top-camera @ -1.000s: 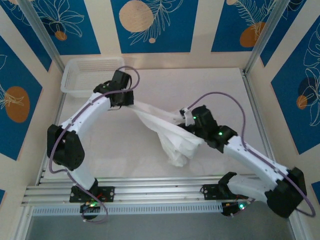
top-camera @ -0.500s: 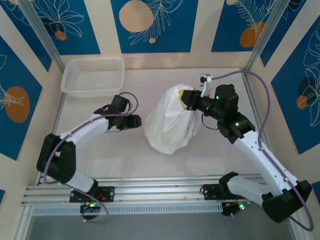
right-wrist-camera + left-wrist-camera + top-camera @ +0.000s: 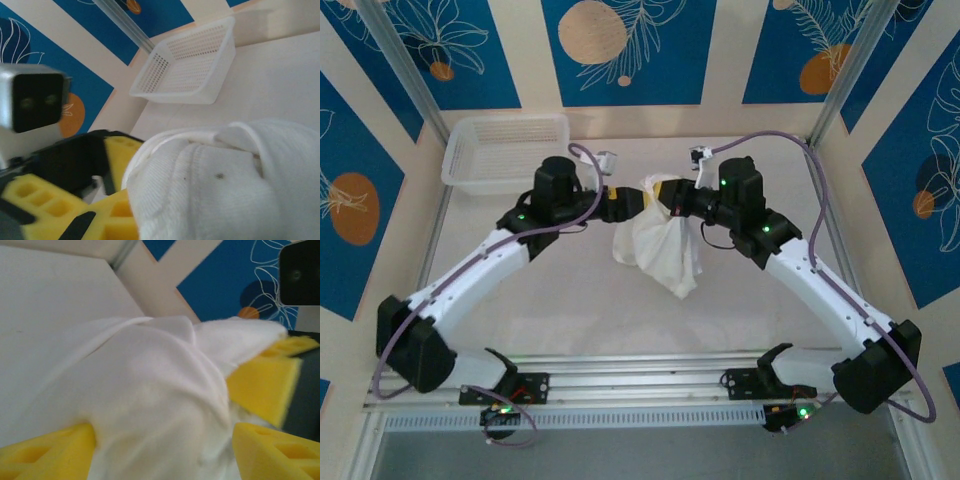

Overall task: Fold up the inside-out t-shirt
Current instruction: Turn the T-shirt inside out at the center of the table.

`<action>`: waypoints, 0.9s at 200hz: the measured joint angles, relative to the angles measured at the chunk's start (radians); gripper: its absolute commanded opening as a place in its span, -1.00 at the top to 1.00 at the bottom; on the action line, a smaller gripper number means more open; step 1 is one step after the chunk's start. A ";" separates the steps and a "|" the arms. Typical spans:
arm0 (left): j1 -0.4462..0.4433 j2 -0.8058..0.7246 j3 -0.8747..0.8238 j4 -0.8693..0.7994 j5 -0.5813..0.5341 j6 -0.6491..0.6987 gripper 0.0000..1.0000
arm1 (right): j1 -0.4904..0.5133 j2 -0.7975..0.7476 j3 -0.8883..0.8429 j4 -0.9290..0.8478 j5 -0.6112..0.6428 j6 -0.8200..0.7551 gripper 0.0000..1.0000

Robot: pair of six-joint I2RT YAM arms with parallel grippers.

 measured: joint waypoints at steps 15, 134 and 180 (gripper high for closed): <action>-0.014 0.058 0.000 0.003 0.026 -0.006 0.47 | 0.000 0.006 0.015 -0.021 0.009 0.005 1.00; 0.090 0.115 -0.311 -0.058 -0.122 -0.155 0.00 | -0.232 -0.091 -0.073 -0.083 -0.101 0.216 1.00; 0.131 -0.009 -0.292 -0.162 -0.196 -0.071 -0.29 | -0.208 -0.115 -0.090 -0.039 -0.119 0.190 1.00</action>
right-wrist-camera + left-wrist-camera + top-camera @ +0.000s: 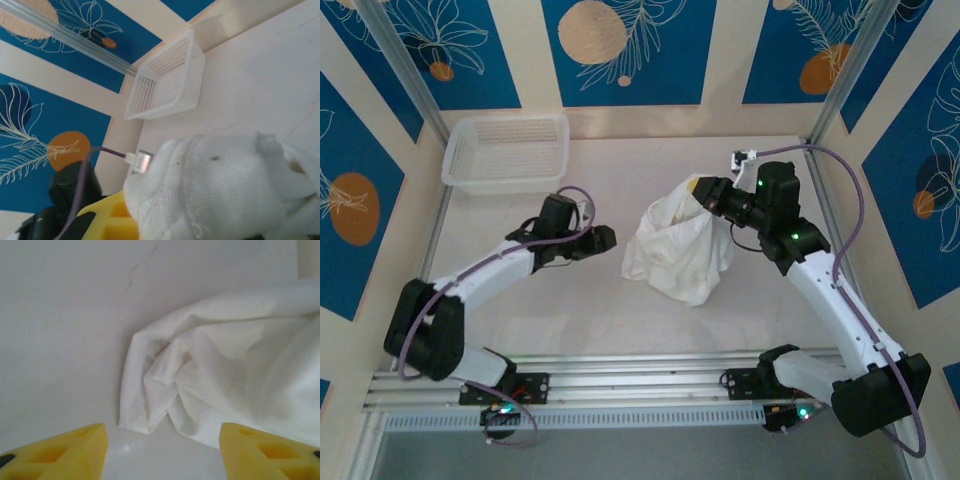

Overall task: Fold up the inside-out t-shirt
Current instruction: Turn the T-shirt inside out at the center of the table.

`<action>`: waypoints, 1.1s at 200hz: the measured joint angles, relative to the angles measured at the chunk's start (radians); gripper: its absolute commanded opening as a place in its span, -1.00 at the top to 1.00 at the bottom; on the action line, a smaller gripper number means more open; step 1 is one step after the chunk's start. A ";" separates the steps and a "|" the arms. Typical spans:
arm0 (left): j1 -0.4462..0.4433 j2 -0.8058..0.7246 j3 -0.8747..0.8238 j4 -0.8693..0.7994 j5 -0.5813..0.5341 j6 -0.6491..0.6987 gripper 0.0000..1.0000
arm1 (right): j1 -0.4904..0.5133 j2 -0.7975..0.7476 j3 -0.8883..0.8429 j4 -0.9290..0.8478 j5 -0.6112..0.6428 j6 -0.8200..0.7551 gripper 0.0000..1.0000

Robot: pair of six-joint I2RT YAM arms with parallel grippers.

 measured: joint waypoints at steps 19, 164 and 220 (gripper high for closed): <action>0.008 -0.085 0.050 -0.017 0.006 0.079 -0.32 | 0.015 0.018 0.000 0.000 -0.011 -0.021 1.00; -0.141 0.107 0.288 0.081 0.332 0.280 1.00 | 0.098 0.086 0.053 0.000 -0.112 -0.106 0.79; -0.042 0.002 0.229 0.394 0.409 -0.086 1.00 | 0.069 0.029 -0.453 0.114 -0.097 -0.125 0.45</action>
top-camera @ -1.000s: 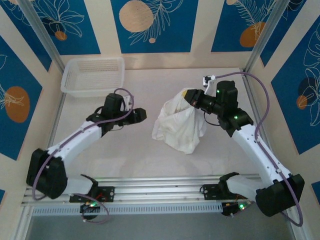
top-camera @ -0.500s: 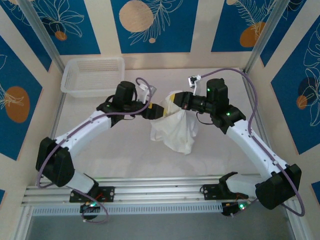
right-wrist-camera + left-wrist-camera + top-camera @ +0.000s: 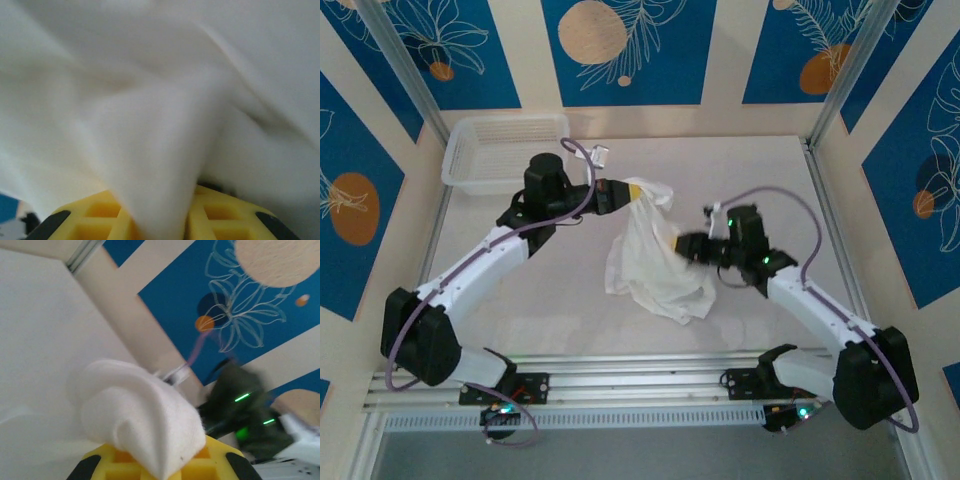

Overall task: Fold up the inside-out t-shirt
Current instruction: Turn the T-shirt inside out at the center of the table.

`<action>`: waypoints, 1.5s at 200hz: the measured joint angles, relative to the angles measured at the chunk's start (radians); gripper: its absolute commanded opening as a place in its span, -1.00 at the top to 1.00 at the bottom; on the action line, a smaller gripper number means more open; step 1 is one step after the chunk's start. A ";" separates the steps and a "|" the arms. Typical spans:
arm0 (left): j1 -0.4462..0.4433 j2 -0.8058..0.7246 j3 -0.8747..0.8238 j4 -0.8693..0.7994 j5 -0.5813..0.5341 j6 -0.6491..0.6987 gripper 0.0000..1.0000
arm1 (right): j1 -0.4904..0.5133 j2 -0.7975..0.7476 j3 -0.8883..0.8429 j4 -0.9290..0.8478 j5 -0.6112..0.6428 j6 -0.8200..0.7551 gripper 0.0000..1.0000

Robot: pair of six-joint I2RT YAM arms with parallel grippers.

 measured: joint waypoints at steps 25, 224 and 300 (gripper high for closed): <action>-0.001 -0.014 0.000 0.009 0.014 -0.021 1.00 | 0.023 -0.072 -0.165 -0.061 0.041 0.040 0.18; 0.202 -0.103 -0.100 -0.500 -0.286 0.200 0.18 | -0.095 -0.196 0.171 0.052 0.014 -0.088 1.00; -0.026 0.009 -0.080 -0.377 -0.158 0.223 -0.30 | -0.095 -0.142 0.172 0.071 -0.079 -0.050 1.00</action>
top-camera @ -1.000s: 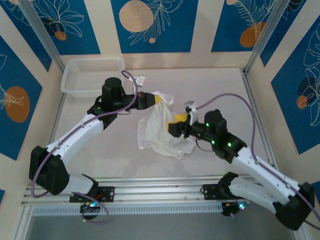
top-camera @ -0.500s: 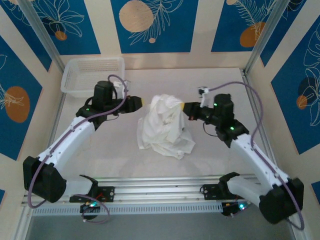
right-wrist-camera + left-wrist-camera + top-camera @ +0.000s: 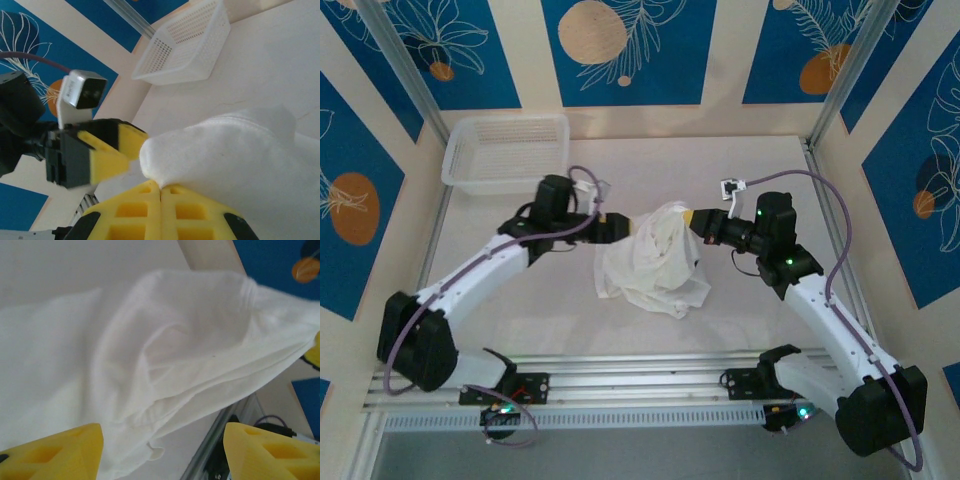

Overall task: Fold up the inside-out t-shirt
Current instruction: Turn the T-shirt inside out at the center of the table.

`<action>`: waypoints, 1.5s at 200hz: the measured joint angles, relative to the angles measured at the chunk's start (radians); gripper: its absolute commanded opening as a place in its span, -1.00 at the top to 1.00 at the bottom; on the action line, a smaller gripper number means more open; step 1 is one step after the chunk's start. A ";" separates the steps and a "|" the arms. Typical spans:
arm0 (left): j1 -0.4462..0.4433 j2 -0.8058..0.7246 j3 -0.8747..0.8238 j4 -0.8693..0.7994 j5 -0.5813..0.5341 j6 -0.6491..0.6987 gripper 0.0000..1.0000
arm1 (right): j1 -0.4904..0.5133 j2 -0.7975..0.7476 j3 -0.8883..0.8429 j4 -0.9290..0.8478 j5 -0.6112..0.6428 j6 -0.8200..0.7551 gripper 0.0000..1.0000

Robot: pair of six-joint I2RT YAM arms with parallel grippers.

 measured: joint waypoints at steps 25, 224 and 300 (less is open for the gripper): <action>-0.033 0.137 0.003 0.090 0.016 -0.028 -0.32 | 0.006 0.000 0.000 0.003 -0.007 0.007 1.00; 0.029 0.098 0.046 0.144 0.129 -0.041 1.00 | 0.221 -0.436 -0.340 -0.184 0.244 -0.188 -0.28; -0.013 0.042 0.100 -0.014 0.085 0.057 1.00 | 0.326 0.225 -0.046 -0.013 0.425 -0.365 0.87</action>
